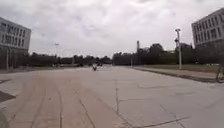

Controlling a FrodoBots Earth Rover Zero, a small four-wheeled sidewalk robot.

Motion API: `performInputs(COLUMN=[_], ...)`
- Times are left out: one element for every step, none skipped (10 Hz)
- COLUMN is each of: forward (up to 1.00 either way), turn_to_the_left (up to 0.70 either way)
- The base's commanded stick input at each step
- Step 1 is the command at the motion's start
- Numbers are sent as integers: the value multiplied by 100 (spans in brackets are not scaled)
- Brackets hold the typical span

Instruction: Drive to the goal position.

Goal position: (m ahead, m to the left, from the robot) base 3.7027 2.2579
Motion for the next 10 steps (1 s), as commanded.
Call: performInputs(forward=[0,0,0,0,0,0,0,3,13,23], turn_to_the_left=[0,0,0,0,0,0,0,0,0,0])
